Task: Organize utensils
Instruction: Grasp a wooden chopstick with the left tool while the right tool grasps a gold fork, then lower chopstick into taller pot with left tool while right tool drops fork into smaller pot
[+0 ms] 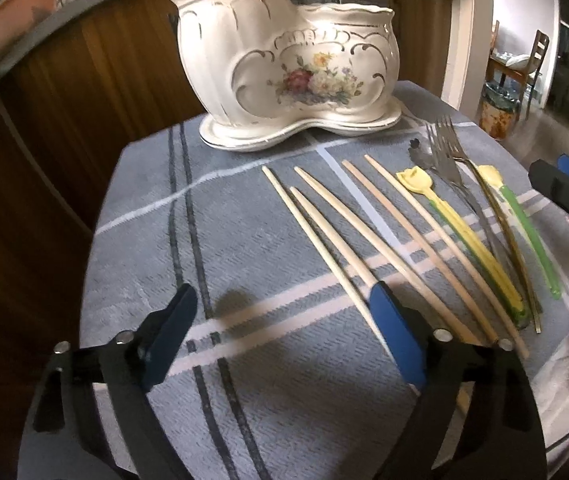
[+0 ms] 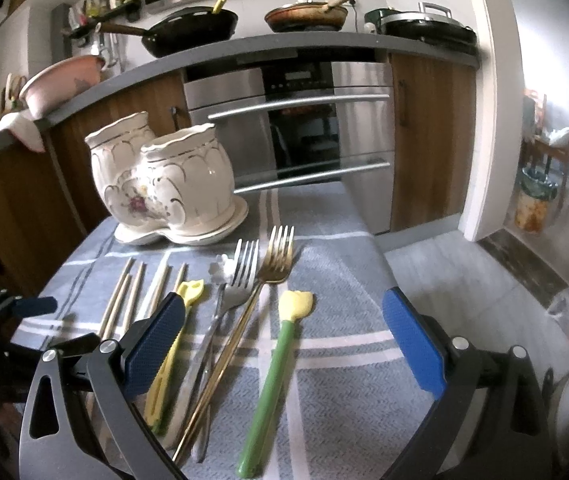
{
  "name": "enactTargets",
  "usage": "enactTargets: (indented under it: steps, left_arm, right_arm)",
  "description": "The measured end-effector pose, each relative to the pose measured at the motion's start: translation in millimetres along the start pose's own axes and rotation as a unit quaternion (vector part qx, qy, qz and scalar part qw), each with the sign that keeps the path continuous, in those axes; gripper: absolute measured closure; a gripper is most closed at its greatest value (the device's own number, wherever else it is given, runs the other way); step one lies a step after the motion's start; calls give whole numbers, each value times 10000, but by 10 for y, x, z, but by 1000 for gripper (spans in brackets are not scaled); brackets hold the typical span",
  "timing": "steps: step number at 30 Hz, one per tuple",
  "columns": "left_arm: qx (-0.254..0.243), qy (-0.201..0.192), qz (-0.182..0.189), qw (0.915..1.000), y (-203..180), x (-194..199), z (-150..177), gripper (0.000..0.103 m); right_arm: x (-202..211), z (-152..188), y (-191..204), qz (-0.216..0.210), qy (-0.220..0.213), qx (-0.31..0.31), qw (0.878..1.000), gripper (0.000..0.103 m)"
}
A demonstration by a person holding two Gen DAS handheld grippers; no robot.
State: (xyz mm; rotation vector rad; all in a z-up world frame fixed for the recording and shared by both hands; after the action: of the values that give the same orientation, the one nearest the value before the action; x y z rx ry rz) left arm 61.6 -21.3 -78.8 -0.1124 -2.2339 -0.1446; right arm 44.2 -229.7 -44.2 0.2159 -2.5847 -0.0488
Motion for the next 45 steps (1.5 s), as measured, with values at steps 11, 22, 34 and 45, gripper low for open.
enactTargets:
  steps: [11,22,34,45]
  left_arm:
    - [-323,594,320,9972,15,-29,-93,66]
    - [-64,760,420,9962,254,-89,-117,74]
    - [-116,700,403,9967,297,-267,-286,75]
    - [-371,496,477,9969,245,-204,-252,99]
  right_arm:
    - [-7,-122,72,-109,457,175,9987,29]
    - [-379,12,250,-367,1663,62,9854,72]
    - [-638,-25,245,-49,2071,150,9782,79]
    - [-573,-40,220,-154,1883,-92,9819,96]
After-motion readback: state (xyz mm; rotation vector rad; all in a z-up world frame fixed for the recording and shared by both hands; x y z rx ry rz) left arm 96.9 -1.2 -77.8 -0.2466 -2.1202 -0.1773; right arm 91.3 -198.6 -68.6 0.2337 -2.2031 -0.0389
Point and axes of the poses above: each gripper's, at about its wrist camera, not at the fingertips, and x roughly against the way its jaws point, y to its left, z to its underside, the point moved 5 cm from there along -x, roughly the way its jaws point, and after that the axes turned 4 degrees about x, right-handed, at the moved point
